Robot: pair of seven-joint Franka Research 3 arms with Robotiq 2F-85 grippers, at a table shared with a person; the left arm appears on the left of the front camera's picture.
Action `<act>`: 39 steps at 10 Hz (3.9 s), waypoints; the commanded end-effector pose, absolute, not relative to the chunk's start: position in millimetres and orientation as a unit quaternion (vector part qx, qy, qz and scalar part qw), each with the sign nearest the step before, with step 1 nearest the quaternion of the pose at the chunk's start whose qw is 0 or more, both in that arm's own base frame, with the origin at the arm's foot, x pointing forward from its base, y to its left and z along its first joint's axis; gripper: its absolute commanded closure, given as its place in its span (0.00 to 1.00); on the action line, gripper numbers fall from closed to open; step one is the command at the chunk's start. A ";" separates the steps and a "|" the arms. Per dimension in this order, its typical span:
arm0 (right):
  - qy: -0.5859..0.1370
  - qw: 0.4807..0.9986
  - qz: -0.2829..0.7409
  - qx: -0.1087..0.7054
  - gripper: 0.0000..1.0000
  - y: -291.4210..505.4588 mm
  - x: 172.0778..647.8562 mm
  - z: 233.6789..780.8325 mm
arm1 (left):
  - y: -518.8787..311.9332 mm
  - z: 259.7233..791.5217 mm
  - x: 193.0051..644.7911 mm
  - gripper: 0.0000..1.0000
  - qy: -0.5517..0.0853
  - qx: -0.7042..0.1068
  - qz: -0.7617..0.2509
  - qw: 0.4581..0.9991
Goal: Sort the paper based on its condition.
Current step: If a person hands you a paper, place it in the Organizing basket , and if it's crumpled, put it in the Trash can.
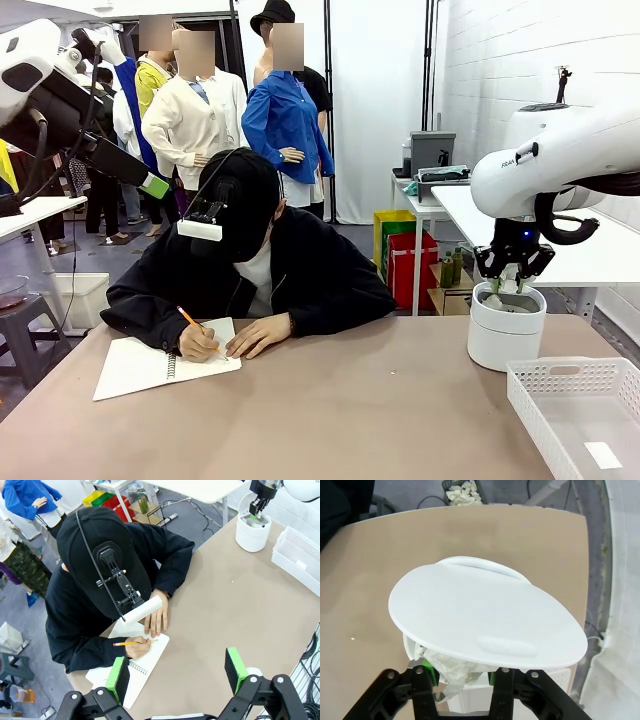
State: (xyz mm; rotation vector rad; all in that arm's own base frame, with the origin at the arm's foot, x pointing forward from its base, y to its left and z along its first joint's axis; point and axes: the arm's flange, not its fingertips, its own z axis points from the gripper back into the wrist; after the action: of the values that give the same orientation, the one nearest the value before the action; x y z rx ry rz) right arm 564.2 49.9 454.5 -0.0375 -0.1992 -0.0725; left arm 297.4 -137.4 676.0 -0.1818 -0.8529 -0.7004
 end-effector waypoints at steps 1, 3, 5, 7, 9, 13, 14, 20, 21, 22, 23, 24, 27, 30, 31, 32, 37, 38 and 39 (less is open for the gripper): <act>-0.099 0.994 -0.042 -0.021 0.20 50.5 563.7 454.7 | -135.9 675.7 297.9 0.00 -0.406 -0.089 -0.331 0.847; -0.092 0.994 -0.047 -0.025 0.00 49.6 557.5 458.1 | -135.9 675.7 297.9 0.00 -0.406 -0.089 -0.331 0.847; -0.089 0.995 -0.046 -0.022 0.00 51.4 552.2 460.9 | -135.9 675.7 297.9 0.00 -0.406 -0.089 -0.331 0.847; -0.084 0.996 -0.023 -0.003 0.00 60.7 540.5 469.9 | -135.9 675.7 297.9 0.00 -0.406 -0.089 -0.331 0.847; -0.076 0.994 0.056 0.054 0.00 80.4 517.2 488.8 | -135.9 675.7 297.9 0.00 -0.406 -0.089 -0.331 0.847; -0.086 0.996 0.012 0.022 0.00 78.1 535.7 483.4 | -135.9 675.7 297.9 0.00 -0.406 -0.089 -0.331 0.847; -0.086 0.996 0.012 0.022 0.00 78.1 535.7 483.4 | -135.9 675.7 297.9 0.00 -0.406 -0.089 -0.331 0.847; -0.086 0.996 0.012 0.022 0.00 78.1 535.7 483.4 | -135.9 675.7 297.9 0.00 -0.406 -0.089 -0.331 0.847; -0.086 0.996 0.012 0.022 0.00 78.1 535.7 483.4 | -135.9 675.7 297.9 0.00 -0.406 -0.089 -0.331 0.847; -0.082 0.996 0.021 0.031 0.00 74.9 532.3 482.4 | -135.9 675.7 297.9 0.00 -0.406 -0.089 -0.331 0.847; -0.090 0.992 0.049 0.070 0.00 82.5 509.3 503.4 | -135.9 675.7 297.9 0.00 -0.406 -0.089 -0.331 0.847; -0.106 0.985 0.077 0.111 0.00 92.6 490.8 522.2 | -135.9 675.7 297.9 0.00 -0.406 -0.089 -0.331 0.847; -0.147 0.955 0.160 0.200 0.00 119.4 459.5 570.4 | -135.9 675.7 297.9 0.00 -0.406 -0.089 -0.331 0.847; -0.189 0.910 0.248 0.273 0.00 152.5 460.2 606.6 | -135.9 675.7 297.9 0.00 -0.406 -0.089 -0.331 0.847; -0.206 0.895 0.271 0.289 0.00 161.9 465.1 614.2 | -135.9 675.7 297.9 0.00 -0.406 -0.089 -0.331 0.847; -0.218 0.874 0.307 0.306 0.00 172.3 469.5 624.7 | -135.9 675.7 297.9 0.00 -0.406 -0.089 -0.331 0.847; -0.271 0.853 0.364 0.256 0.00 204.2 469.1 666.3 | -135.9 675.7 297.9 0.00 -0.406 -0.089 -0.331 0.847; -0.266 0.850 0.372 0.260 0.00 204.6 467.0 670.3 | -135.9 675.7 297.9 0.00 -0.406 -0.089 -0.331 0.847; -0.261 0.851 0.378 0.254 0.00 205.2 467.3 673.6 | -135.9 675.7 297.9 0.00 -0.406 -0.089 -0.331 0.847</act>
State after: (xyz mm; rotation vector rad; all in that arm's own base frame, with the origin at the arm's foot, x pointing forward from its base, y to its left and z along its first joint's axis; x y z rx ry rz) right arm 464.7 208.4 674.3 0.5586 -0.5577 0.7595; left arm 297.3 -137.6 676.0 -0.1815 -0.8529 -0.7008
